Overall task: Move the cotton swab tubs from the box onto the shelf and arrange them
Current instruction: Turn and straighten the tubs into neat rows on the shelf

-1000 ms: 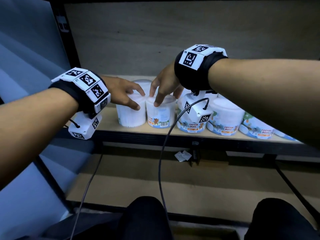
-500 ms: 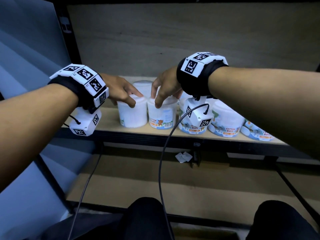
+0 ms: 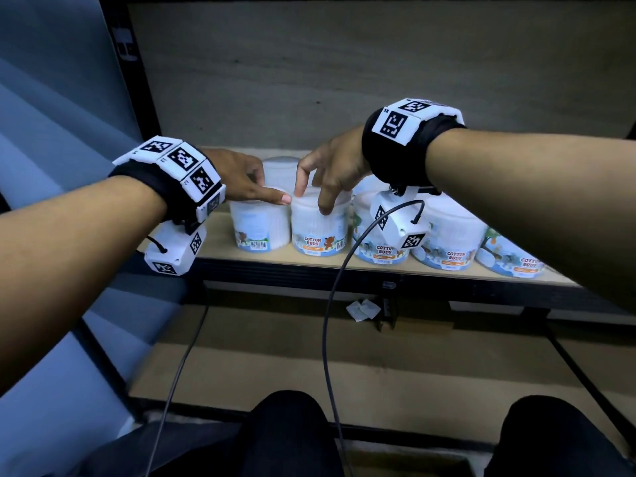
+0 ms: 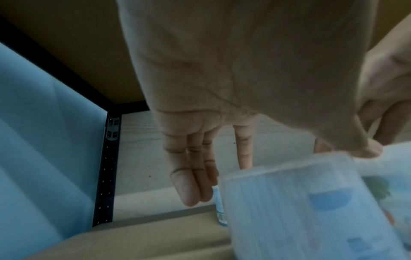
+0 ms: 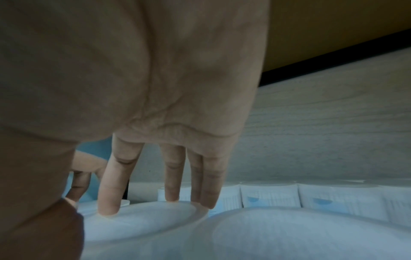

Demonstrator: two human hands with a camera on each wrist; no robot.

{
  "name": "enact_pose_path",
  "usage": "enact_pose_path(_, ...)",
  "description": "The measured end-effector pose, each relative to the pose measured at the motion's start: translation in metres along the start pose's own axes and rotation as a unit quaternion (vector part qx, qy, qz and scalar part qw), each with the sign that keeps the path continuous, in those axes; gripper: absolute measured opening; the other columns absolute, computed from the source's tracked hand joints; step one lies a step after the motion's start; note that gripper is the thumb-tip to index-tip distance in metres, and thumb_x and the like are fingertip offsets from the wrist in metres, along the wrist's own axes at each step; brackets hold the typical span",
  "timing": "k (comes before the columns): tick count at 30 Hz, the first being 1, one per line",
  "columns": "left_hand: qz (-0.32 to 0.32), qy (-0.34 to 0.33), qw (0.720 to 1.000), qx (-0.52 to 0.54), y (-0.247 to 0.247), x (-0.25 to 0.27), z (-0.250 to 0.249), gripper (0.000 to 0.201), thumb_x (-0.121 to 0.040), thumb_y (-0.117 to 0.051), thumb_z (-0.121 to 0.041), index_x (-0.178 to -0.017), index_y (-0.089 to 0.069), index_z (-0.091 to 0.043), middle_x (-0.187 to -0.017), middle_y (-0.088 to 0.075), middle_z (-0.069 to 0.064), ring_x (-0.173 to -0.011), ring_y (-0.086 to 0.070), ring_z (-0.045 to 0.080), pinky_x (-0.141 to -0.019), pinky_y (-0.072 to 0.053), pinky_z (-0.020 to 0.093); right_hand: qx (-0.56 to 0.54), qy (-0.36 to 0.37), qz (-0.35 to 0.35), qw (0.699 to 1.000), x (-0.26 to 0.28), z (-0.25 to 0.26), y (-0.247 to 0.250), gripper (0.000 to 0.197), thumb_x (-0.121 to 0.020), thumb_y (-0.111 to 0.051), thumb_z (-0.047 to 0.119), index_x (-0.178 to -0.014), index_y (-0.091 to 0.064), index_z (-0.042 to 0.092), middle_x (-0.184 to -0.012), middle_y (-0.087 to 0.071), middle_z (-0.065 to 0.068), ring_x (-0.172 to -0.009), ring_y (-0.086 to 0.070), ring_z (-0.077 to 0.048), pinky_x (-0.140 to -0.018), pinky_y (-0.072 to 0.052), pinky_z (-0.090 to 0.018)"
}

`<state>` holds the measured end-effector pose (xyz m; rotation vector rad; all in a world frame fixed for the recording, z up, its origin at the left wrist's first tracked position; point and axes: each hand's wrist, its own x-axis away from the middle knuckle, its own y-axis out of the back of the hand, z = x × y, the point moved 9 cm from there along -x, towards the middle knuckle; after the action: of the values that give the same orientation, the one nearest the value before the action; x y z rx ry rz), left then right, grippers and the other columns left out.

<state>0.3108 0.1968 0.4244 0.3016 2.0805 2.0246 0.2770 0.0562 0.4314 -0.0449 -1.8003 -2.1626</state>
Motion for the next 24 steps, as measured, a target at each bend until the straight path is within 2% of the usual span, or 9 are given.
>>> enact_pose_path(2,-0.03,-0.003,0.999,-0.035,0.001,-0.003,-0.001,0.08,-0.058,-0.044,-0.093,-0.101,-0.055,-0.026,-0.099,-0.063,0.002,-0.086,-0.059,0.023,-0.08,-0.046,0.033,-0.006,0.005,-0.005,1.0,-0.001,-0.001,0.0,0.045,-0.073,-0.082,0.019,-0.111,-0.066,0.038,-0.134,-0.058,-0.005,-0.118,-0.059,-0.021,-0.084,-0.054,-0.028)
enact_pose_path(4,-0.033,-0.014,0.999,-0.039,-0.003,-0.005,-0.001,0.094,-0.044,-0.034,-0.1,-0.097,-0.052,-0.025,-0.093,-0.063,0.007,-0.086,-0.06,0.027,-0.084,-0.051,0.038,-0.013,0.009,-0.006,1.0,-0.002,-0.002,-0.001,0.046,-0.074,-0.081,0.018,-0.113,-0.066,0.037,-0.135,-0.057,-0.005,-0.12,-0.058,-0.021,-0.088,-0.054,-0.029)
enact_pose_path(7,-0.041,-0.029,0.999,-0.002,-0.005,-0.011,0.002,0.109,-0.032,-0.022,-0.108,-0.095,-0.051,-0.025,-0.092,-0.063,0.008,-0.084,-0.061,0.027,-0.085,-0.053,0.043,-0.028,0.011,-0.001,1.0,-0.002,-0.003,-0.002,0.047,-0.076,-0.081,0.015,-0.116,-0.066,0.035,-0.135,-0.056,-0.004,-0.119,-0.056,-0.02,-0.085,-0.052,-0.027)
enact_pose_path(10,0.017,-0.072,0.993,0.088,-0.009,-0.008,-0.002,0.106,-0.037,-0.034,-0.106,-0.112,-0.051,-0.033,-0.118,-0.062,-0.001,-0.11,-0.058,0.02,-0.103,-0.044,0.044,-0.034,0.009,0.009,0.999,-0.003,-0.003,-0.003,0.046,-0.077,-0.08,0.016,-0.116,-0.066,0.036,-0.136,-0.055,-0.004,-0.12,-0.056,-0.021,-0.085,-0.052,-0.027)
enact_pose_path(12,0.08,-0.088,0.981,0.154,-0.012,-0.002,-0.003,0.098,-0.04,-0.062,-0.091,-0.125,-0.049,-0.044,-0.136,-0.053,-0.01,-0.128,-0.048,0.013,-0.113,-0.036,0.041,-0.045,0.007,0.012,0.999,-0.004,-0.003,-0.004,0.043,-0.079,-0.08,0.018,-0.116,-0.066,0.035,-0.132,-0.057,-0.003,-0.117,-0.057,-0.02,-0.088,-0.051,-0.027)
enact_pose_path(14,0.119,-0.098,0.972,0.179,-0.014,0.0,-0.001,0.088,-0.043,-0.074,-0.066,-0.126,-0.051,-0.051,-0.143,-0.048,-0.013,-0.135,-0.042,0.01,-0.115,-0.035,0.04,-0.055,0.005,-0.001,0.998,-0.004,-0.003,-0.001,0.038,-0.082,-0.078,0.025,-0.117,-0.066,0.033,-0.115,-0.06,0.004,-0.107,-0.057,-0.017,-0.087,-0.05,-0.027)
enact_pose_path(16,0.142,-0.109,0.97,0.164,-0.017,-0.002,0.003,0.079,-0.046,-0.074,-0.055,-0.122,-0.053,-0.056,-0.142,-0.049,-0.017,-0.135,-0.043,0.01,-0.115,-0.036,0.041,-0.046,-0.001,-0.021,0.999,-0.003,-0.004,0.004,0.035,-0.083,-0.077,0.034,-0.117,-0.066,0.031,-0.097,-0.057,0.01,-0.092,-0.058,-0.015,-0.081,-0.052,-0.026)
enact_pose_path(20,0.142,-0.116,0.976,0.118,-0.014,-0.002,0.002,0.078,-0.048,-0.071,-0.052,-0.123,-0.051,-0.06,-0.141,-0.048,-0.022,-0.134,-0.042,0.007,-0.115,-0.035,0.036,-0.036,-0.024,-0.013,0.999,-0.006,-0.007,0.002,0.039,-0.077,-0.082,0.04,-0.113,-0.068,0.029,-0.119,-0.063,-0.007,-0.095,-0.069,-0.027,-0.09,-0.058,-0.038)
enact_pose_path(24,0.141,-0.106,0.977,0.123,-0.011,-0.003,0.001,0.074,-0.059,-0.072,-0.038,-0.13,-0.053,-0.053,-0.137,-0.053,-0.02,-0.128,-0.049,0.009,-0.112,-0.039,0.035,-0.02,-0.03,-0.014,0.999,-0.005,-0.005,0.002,0.04,-0.073,-0.083,0.045,-0.108,-0.069,0.033,-0.116,-0.063,-0.005,-0.097,-0.071,-0.03,-0.089,-0.059,-0.042)
